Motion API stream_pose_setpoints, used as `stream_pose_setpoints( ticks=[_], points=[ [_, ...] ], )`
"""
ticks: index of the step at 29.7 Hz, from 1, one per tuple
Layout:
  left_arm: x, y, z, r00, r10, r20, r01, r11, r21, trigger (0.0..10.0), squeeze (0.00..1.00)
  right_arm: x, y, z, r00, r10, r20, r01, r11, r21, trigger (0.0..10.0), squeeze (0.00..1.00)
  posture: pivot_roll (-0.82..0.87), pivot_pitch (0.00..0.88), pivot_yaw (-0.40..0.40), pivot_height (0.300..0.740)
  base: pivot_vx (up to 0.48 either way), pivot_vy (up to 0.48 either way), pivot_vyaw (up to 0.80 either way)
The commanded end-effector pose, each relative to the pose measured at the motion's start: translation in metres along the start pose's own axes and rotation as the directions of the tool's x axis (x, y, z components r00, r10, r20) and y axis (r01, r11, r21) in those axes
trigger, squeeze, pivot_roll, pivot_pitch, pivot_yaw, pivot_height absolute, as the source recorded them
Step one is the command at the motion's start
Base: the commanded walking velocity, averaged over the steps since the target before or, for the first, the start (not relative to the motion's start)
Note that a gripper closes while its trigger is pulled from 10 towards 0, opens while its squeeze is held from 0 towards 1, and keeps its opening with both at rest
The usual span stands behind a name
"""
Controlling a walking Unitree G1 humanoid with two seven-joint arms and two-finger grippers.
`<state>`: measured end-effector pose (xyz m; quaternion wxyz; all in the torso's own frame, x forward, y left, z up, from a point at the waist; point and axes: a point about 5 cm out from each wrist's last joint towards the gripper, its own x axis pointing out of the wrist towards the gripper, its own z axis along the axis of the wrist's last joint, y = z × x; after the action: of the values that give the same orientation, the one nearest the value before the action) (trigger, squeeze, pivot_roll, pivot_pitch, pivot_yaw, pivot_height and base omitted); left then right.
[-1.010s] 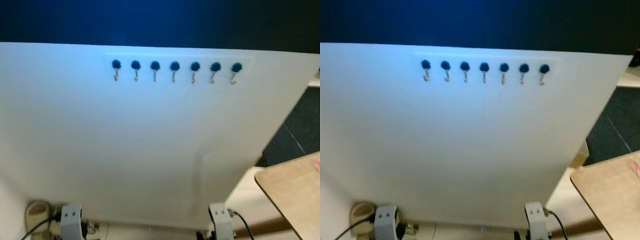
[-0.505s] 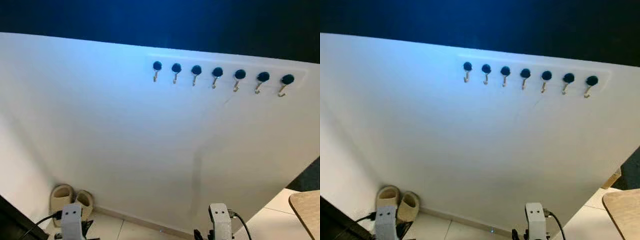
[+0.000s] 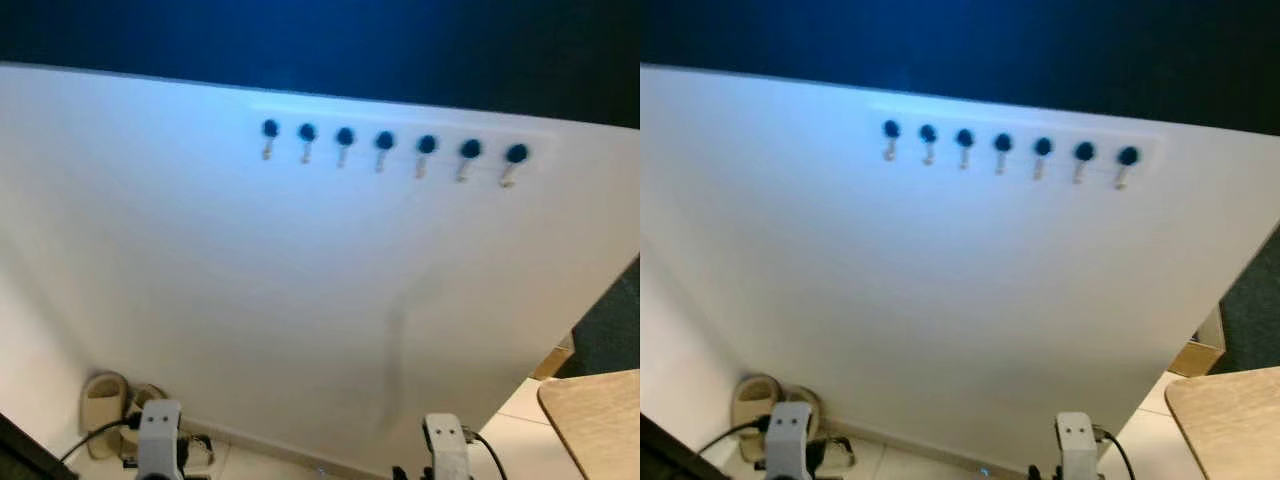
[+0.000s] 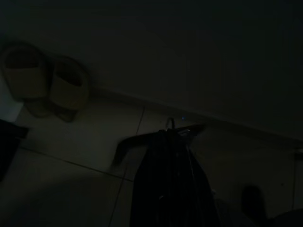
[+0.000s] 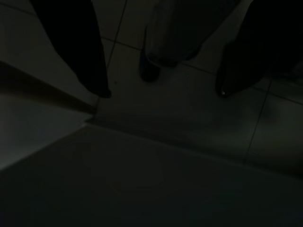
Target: Hang keys on a hook
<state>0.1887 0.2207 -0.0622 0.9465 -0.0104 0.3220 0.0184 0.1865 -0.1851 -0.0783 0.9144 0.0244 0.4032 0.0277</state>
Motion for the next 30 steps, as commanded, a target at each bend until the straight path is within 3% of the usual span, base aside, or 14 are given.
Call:
stream_pose_setpoints(
  ticks=[1,11,13,15,17,18,19,20,21,24,25,26,28,30],
  points=[
    [0.001,0.001,-0.001,1.000,0.005,-0.017,-0.005,1.000,0.006,10.0,0.00,0.000,0.002,-0.003,1.000,0.000,-0.008,0.000,0.999,0.032,10.0,0.00,0.04,0.035,-0.002,0.740,0.000,0.000,0.00],
    [0.002,-0.001,0.005,1.000,-0.012,0.023,0.011,1.000,0.028,10.0,0.00,0.000,0.003,-0.002,1.000,0.000,-0.002,0.000,0.999,0.042,10.0,0.00,0.04,0.022,0.002,0.740,0.000,0.000,0.00],
    [0.002,-0.004,0.016,0.992,-0.083,0.095,0.075,0.994,0.081,10.0,0.00,0.000,0.003,-0.002,1.000,-0.001,-0.001,0.001,0.999,0.041,10.0,0.00,0.03,0.020,0.002,0.740,0.000,0.000,0.00],
    [0.001,-0.008,0.031,0.964,-0.195,0.179,0.162,0.970,0.183,10.0,0.00,0.000,0.003,-0.003,1.000,-0.002,0.000,0.002,0.999,0.040,10.0,0.00,0.03,0.020,-0.001,0.740,0.000,0.000,0.00],
    [-0.002,-0.017,0.049,0.905,-0.358,0.230,0.280,0.908,0.311,10.0,0.00,-0.001,0.001,-0.003,1.000,-0.003,0.002,0.003,0.999,0.035,10.0,0.00,0.04,0.022,-0.005,0.740,0.000,0.000,0.00],
    [-0.002,-0.017,0.049,0.905,-0.358,0.230,0.280,0.908,0.311,10.0,0.00,-0.001,0.001,-0.003,1.000,-0.003,0.002,0.003,0.999,0.035,10.0,0.00,0.04,0.022,-0.005,0.740,0.000,0.000,0.00],
    [-0.006,-0.023,0.059,0.860,-0.443,0.253,0.336,0.865,0.373,10.0,0.00,-0.001,0.001,-0.002,1.000,-0.003,0.005,0.003,1.000,0.030,10.0,0.00,0.04,0.021,-0.007,0.740,0.000,0.000,0.00],
    [-0.013,-0.031,0.084,0.774,-0.553,0.309,0.386,0.799,0.461,10.0,0.00,-0.001,0.000,0.000,1.000,0.000,0.017,-0.001,1.000,0.017,10.0,0.00,0.04,0.022,-0.009,0.740,0.000,0.000,0.00],
    [-0.013,-0.031,0.084,0.774,-0.553,0.309,0.386,0.799,0.461,10.0,0.00,-0.001,0.000,0.000,1.000,0.000,0.017,-0.001,1.000,0.017,10.0,0.00,0.04,0.022,-0.009,0.740,0.000,0.000,0.00],
    [-0.023,-0.041,0.125,0.663,-0.641,0.387,0.398,0.739,0.543,10.0,0.00,-0.001,0.000,0.005,0.999,0.014,0.051,-0.014,1.000,-0.009,10.0,0.00,0.05,0.030,-0.010,0.740,0.000,0.000,0.00],
    [-0.023,-0.041,0.125,0.663,-0.641,0.387,0.398,0.739,0.543,10.0,0.00,-0.001,0.000,0.005,0.999,0.014,0.051,-0.014,1.000,-0.009,10.0,0.00,0.05,0.030,-0.010,0.740,0.000,0.000,0.00],
    [-0.033,-0.051,0.149,0.583,-0.702,0.410,0.406,0.688,0.601,10.0,0.00,0.000,0.000,0.011,0.995,0.037,0.092,-0.033,0.998,-0.044,10.0,0.00,0.05,0.033,-0.010,0.740,0.000,0.000,0.00],
    [-0.033,-0.051,0.149,0.583,-0.702,0.410,0.406,0.688,0.601,10.0,0.00,0.000,0.000,0.011,0.995,0.037,0.092,-0.033,0.998,-0.044,10.0,0.00,0.05,0.033,-0.010,0.740,0.000,0.000,0.00],
    [-0.047,-0.065,0.170,0.491,-0.772,0.403,0.434,0.618,0.655,10.0,0.00,0.000,0.004,0.017,0.987,0.075,0.139,-0.062,0.993,-0.096,10.0,0.00,0.05,0.040,-0.010,0.740,0.000,0.000,0.00]
  ],
)
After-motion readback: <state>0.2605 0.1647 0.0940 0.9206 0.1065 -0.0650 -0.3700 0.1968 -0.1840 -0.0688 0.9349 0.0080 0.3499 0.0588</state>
